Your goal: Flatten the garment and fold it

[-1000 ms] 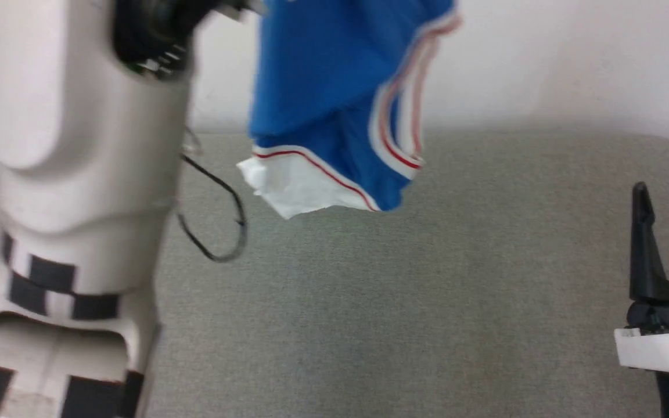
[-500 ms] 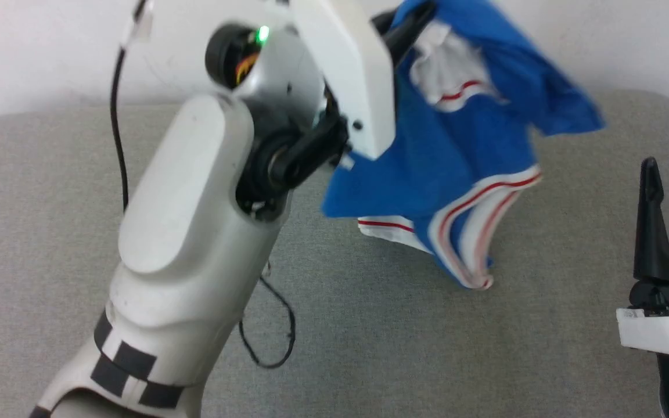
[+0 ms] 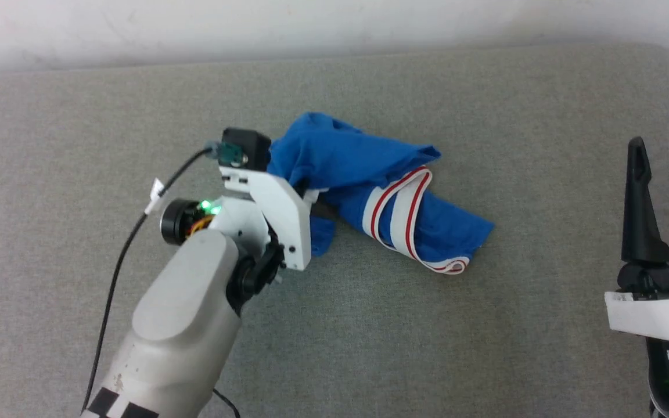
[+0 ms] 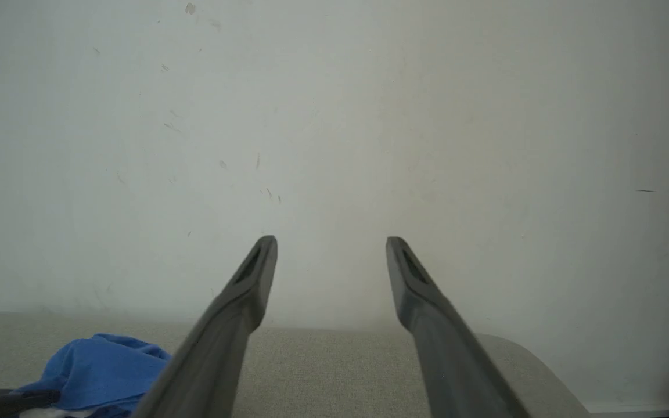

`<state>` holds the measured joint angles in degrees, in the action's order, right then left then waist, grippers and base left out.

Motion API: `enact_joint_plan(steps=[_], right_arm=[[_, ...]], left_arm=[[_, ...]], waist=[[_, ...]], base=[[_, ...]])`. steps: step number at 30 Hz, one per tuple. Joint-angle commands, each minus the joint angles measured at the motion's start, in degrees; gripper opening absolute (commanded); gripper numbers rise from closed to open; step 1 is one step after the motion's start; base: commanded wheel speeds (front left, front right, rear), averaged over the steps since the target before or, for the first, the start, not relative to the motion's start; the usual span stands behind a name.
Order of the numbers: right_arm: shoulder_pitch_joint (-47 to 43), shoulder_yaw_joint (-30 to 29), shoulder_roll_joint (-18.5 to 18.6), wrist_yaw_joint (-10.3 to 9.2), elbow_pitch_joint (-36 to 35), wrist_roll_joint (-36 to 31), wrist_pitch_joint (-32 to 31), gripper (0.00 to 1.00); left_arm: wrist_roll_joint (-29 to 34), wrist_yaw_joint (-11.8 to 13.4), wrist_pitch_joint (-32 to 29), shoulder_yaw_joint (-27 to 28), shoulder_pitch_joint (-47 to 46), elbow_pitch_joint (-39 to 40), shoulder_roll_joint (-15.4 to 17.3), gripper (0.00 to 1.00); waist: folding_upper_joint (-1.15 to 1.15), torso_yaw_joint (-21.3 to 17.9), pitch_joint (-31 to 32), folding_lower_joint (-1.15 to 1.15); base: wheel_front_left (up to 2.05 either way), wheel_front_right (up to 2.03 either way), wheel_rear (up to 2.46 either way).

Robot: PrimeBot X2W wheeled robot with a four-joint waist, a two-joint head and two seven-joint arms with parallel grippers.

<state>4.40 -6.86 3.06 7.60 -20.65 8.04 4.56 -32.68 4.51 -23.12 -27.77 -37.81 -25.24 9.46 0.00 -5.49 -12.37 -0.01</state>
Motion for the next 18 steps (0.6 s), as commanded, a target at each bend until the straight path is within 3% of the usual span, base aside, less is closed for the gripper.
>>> enact_joint_plan(steps=[1, 3, 4, 5, 6, 12, 18], right_arm=[[0.96, 0.41, -0.18, -0.11, 0.24, 0.22, -0.11, 1.0], [1.26, 0.62, -0.18, -0.11, 0.49, 0.22, -0.11, 1.0], [1.36, 0.66, -0.18, -0.11, 0.62, 0.2, -0.11, 1.0], [1.43, 0.69, -0.18, -0.11, 0.77, 0.2, -0.12, 1.0], [1.45, 0.68, -0.18, -0.11, 0.9, 0.17, -0.14, 1.0], [0.98, 0.44, -0.18, -0.11, 1.64, -0.16, -0.41, 1.0], [-0.4, 0.34, -0.18, -0.11, 2.13, -0.17, -0.78, 1.0]], left_arm=[[0.64, -0.44, 1.16, -0.43, 0.96, -1.38, 0.07, 0.0], [0.88, -0.83, 2.32, -1.05, 1.74, -3.53, -0.27, 0.0], [0.83, -1.01, 2.94, -1.22, 2.06, -4.45, -0.57, 0.2], [0.83, -1.24, 3.67, -1.39, 2.28, -5.22, -0.86, 0.74], [0.8, -1.41, 4.84, -1.37, 2.39, -5.77, -1.19, 1.0], [0.36, -3.55, 12.26, -0.95, 2.38, -5.94, -2.45, 1.0], [-0.06, -3.85, 20.99, 1.86, 5.81, 3.64, -0.38, 1.0]], waist=[[0.0, 0.04, -1.29, 0.01], [0.0, 0.32, -1.59, 0.01], [0.0, 0.52, -1.67, 0.01], [0.0, 0.74, -1.68, 0.01], [0.0, 1.0, -1.62, 0.01], [0.0, 2.37, 0.1, 0.01], [0.0, 2.59, 3.44, 0.01]], base=[[0.0, 0.0, 0.0], [0.0, 0.0, 0.0], [0.0, 0.0, 0.0], [0.0, 0.0, 0.0], [0.0, 0.0, 0.0], [0.0, 0.0, 0.0], [0.0, 0.0, 0.0]])
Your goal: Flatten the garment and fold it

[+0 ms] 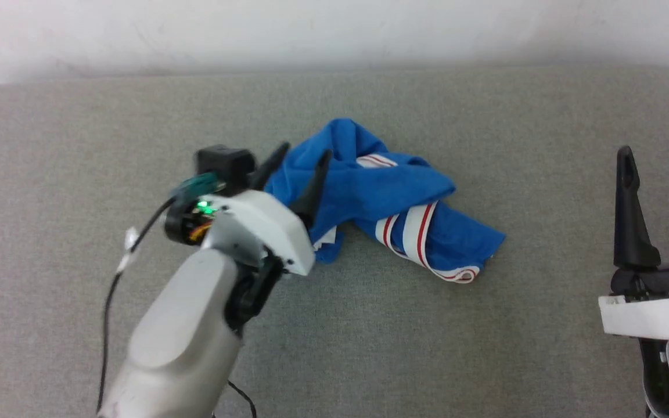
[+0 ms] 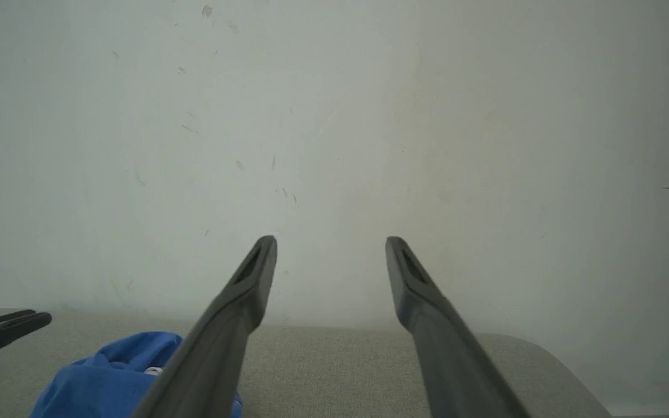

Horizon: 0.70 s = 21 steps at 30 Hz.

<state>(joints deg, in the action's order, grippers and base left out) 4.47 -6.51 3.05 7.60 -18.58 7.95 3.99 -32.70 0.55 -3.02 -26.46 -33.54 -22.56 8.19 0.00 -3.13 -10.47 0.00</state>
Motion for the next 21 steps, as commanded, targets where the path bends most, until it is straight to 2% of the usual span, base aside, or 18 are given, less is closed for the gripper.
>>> enact_joint_plan(steps=[1, 8, 13, 16, 18, 21], right_arm=[[-0.86, -0.15, -0.17, -0.11, 0.05, -0.05, -0.28, 1.0], [-4.51, -1.46, -0.17, -0.11, 0.27, 0.71, -0.75, 1.0], [-7.7, -2.01, -0.17, -0.11, 0.21, 0.96, -1.11, 1.0], [-9.26, -1.95, -0.17, -0.11, 0.53, 1.18, -1.33, 1.0], [-10.25, -2.1, -0.17, -0.11, 0.73, 1.19, -1.61, 1.0], [-11.24, -1.87, -0.17, -0.11, 0.68, 0.61, -2.42, 1.0]], left_arm=[[0.36, 0.82, 2.64, 1.37, 2.76, 3.69, 1.82, 1.0], [4.41, 6.54, 15.17, 8.04, 16.78, 25.8, 9.13, 1.0], [9.9, 9.52, 17.9, 11.74, 30.39, 38.12, 10.63, 1.0], [14.15, 11.12, 17.98, 13.43, 37.85, 41.52, 9.67, 1.0], [14.71, 11.57, 17.99, 14.22, 41.43, 42.98, 7.29, 1.0], [15.94, 10.45, 18.0, 14.21, 44.16, 43.57, 4.73, 1.0]], waist=[[0.0, 0.24, 2.0, 0.0], [0.0, -0.13, 4.36, 0.0], [0.0, -0.14, 5.13, 0.0], [0.0, -0.01, 5.56, 0.0], [0.0, 0.63, 5.82, 0.0], [0.0, 1.88, 6.05, 0.0]], base=[[0.0, 0.0, 0.0], [0.0, 0.0, 0.0], [0.0, 0.0, 0.0], [0.0, 0.0, 0.0], [0.0, 0.0, 0.0], [0.0, 0.0, 0.0]])
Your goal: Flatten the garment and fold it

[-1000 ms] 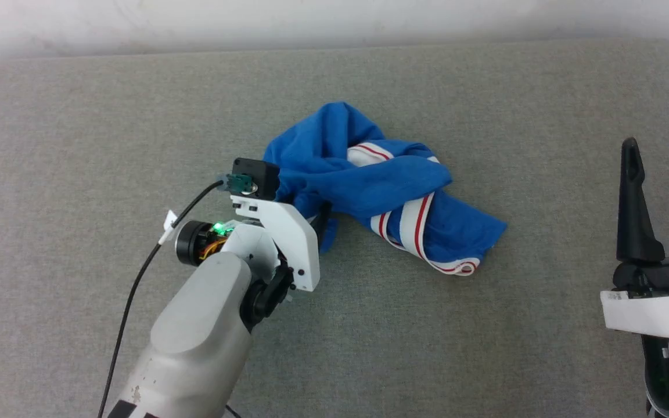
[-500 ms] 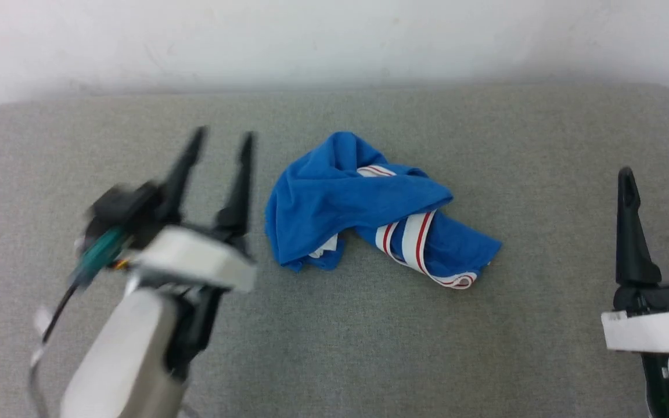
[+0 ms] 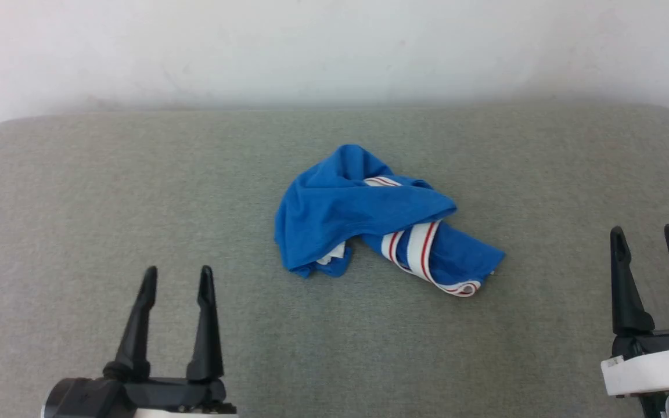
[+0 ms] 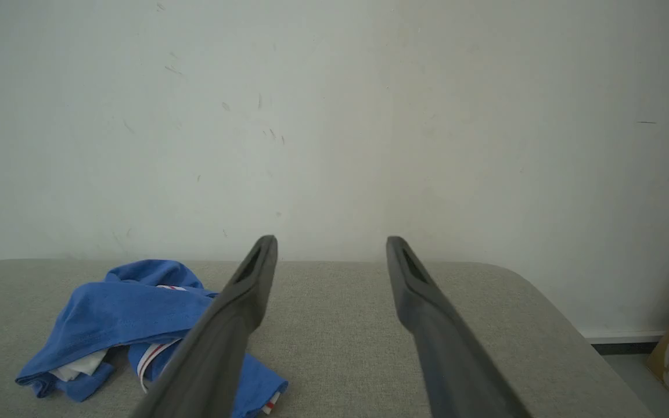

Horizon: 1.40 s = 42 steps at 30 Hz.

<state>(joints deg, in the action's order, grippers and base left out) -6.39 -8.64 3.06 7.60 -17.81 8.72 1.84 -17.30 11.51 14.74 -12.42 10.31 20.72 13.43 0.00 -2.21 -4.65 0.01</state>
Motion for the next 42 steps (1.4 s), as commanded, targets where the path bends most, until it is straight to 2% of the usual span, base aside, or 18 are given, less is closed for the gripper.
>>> enact_joint_plan(steps=[1, 5, 9, 10, 15, 21, 25, 30, 31, 32, 37, 42], right_arm=[[-0.33, 0.47, -0.18, -0.11, -0.22, -0.45, -0.59, 1.0], [1.34, 2.39, 0.82, -0.11, 0.04, -2.31, -3.07, 1.0], [4.19, 6.12, 4.88, -0.11, 2.64, -3.19, -7.89, 1.0], [4.19, 6.12, 4.88, -0.11, 2.64, -3.19, -7.89, 1.0], [8.76, 12.78, 12.86, -0.11, 9.45, -2.08, -12.02, 1.0], [12.53, 21.43, 19.4, -0.11, 16.7, 0.28, -14.04, 1.0], [14.44, 24.9, 21.61, -0.11, 21.17, 2.09, -14.42, 1.0], [16.4, 26.59, 22.12, -0.11, 26.65, 3.08, -14.61, 1.0], [16.68, 26.9, 21.97, -0.11, 27.56, 3.54, -15.18, 0.38], [17.01, 27.17, 21.82, -0.11, 28.14, 4.03, -15.59, 0.0], [18.59, 26.71, 21.3, -0.11, 28.53, 6.6, -16.58, 0.0], [18.86, 24.93, 19.59, -0.11, 25.46, 12.84, -17.72, 0.0]], left_arm=[[0.71, -1.09, 0.24, 0.15, 0.52, 0.36, -1.38, 1.0], [2.08, -3.65, 0.25, 0.4, -0.51, -0.23, -3.25, 1.0], [3.38, -5.83, 0.25, 0.57, -2.39, -0.84, -4.78, 1.0], [3.38, -5.83, 0.25, 0.57, -2.39, -0.84, -4.78, 1.0], [3.72, -8.42, 0.25, 0.93, -4.56, -2.64, -6.63, 1.0], [4.22, -10.34, 0.26, 1.32, -6.35, -4.24, -8.8, 1.0], [4.5, -11.12, 0.26, 1.69, -7.0, -4.77, -9.64, 1.0], [4.69, -11.54, 0.26, 1.99, -7.71, -5.15, -10.21, 1.0], [4.71, -11.54, 0.26, 2.08, -7.78, -5.17, -10.27, 1.0], [4.72, -11.54, 0.26, 2.18, -7.82, -5.16, -10.33, 1.0], [4.47, -11.5, 0.26, 2.82, -7.97, -5.43, -10.48, 1.0], [3.9, -11.73, 0.26, 3.3, -8.02, -6.33, -10.53, 1.0]], waist=[[0.0, 1.34, 0.2, -0.01], [0.0, 2.61, -0.55, -0.01], [0.0, 4.06, -2.54, -0.01], [0.0, 4.06, -2.54, -0.01], [0.0, 6.5, -5.79, -0.01], [0.0, 9.84, -8.81, -0.01], [0.0, 11.4, -10.14, -0.01], [0.0, 12.54, -11.06, -0.01], [0.0, 12.58, -11.12, -0.01], [0.0, 12.56, -11.21, -0.01], [0.0, 11.36, -10.77, -0.01], [0.0, 9.12, -7.88, -0.01]], base=[[0.0, 0.0, 0.0], [0.0, 0.0, 0.0], [0.0, 0.0, 0.0], [0.0, 0.0, 0.0], [0.0, 0.0, 0.0], [0.0, 0.0, 0.0], [0.0, 0.0, 0.0], [0.0, 0.0, 0.0], [0.0, 0.0, 0.0], [0.0, 0.0, 0.0], [0.0, 0.0, 0.0], [0.0, 0.0, 0.0]])
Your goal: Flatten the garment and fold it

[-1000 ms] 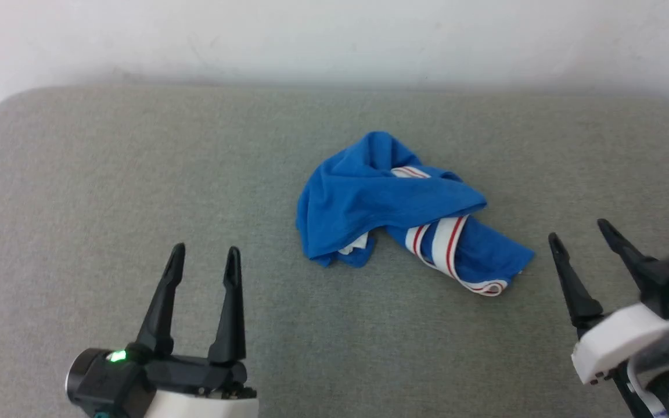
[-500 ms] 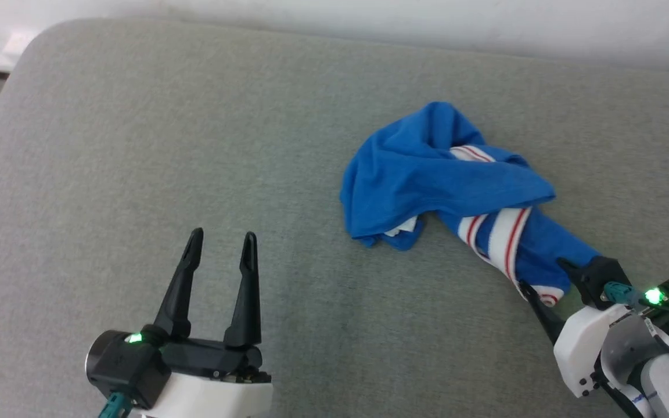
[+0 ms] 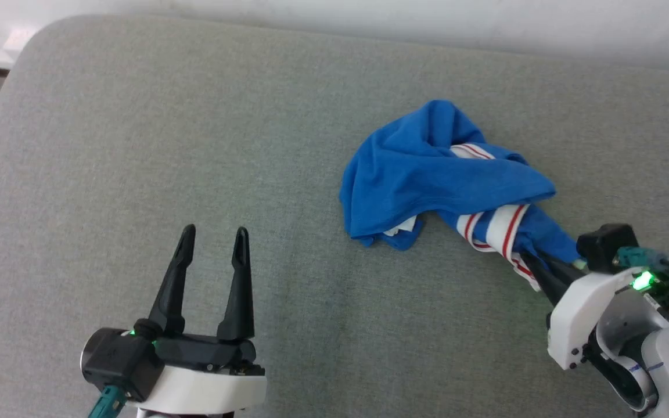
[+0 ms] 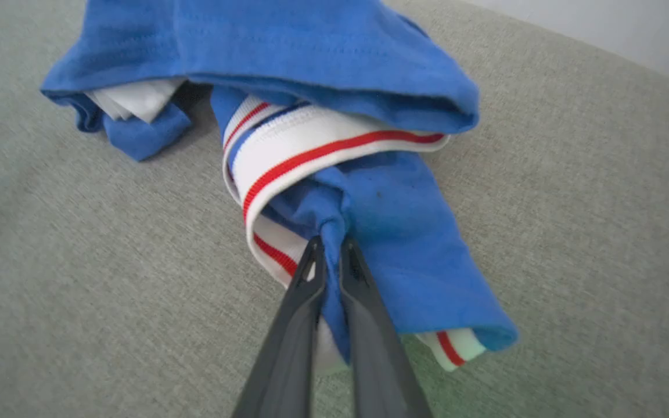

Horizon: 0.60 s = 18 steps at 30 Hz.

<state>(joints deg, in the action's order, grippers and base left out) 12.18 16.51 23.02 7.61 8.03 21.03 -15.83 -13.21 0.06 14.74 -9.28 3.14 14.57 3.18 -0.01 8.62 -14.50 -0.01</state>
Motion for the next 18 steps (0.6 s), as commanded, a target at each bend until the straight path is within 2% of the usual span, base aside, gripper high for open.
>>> enact_joint_plan(steps=[1, 5, 11, 18], right_arm=[[0.31, -0.64, -0.87, -0.12, -1.48, 2.3, -0.77, 0.0], [0.82, -2.44, -1.74, -0.12, -7.7, 8.08, -4.1, 0.0], [1.98, -7.23, -3.46, -0.12, -19.01, 12.25, -8.21, 0.0], [1.95, -17.71, -8.55, -0.12, -29.76, 15.11, -15.63, 0.0]], left_arm=[[-0.39, -0.31, 0.26, 0.2, -0.79, -0.37, -0.28, 1.0], [-0.98, -0.39, 0.26, 0.71, 0.0, -0.92, -0.29, 1.0], [-1.73, -0.74, 0.26, 1.88, 1.94, -1.22, -0.29, 1.0], [-2.68, -0.73, 0.26, 2.4, 3.43, -0.73, -0.3, 1.0]], waist=[[0.01, -2.19, 2.73, 0.01], [0.01, -4.11, 6.01, 0.01], [0.01, -6.23, 10.09, 0.01], [0.01, -7.24, 11.41, 0.01]], base=[[0.0, 0.0, 0.0], [0.0, 0.0, 0.0], [0.0, 0.0, 0.0], [0.0, 0.0, 0.0]])
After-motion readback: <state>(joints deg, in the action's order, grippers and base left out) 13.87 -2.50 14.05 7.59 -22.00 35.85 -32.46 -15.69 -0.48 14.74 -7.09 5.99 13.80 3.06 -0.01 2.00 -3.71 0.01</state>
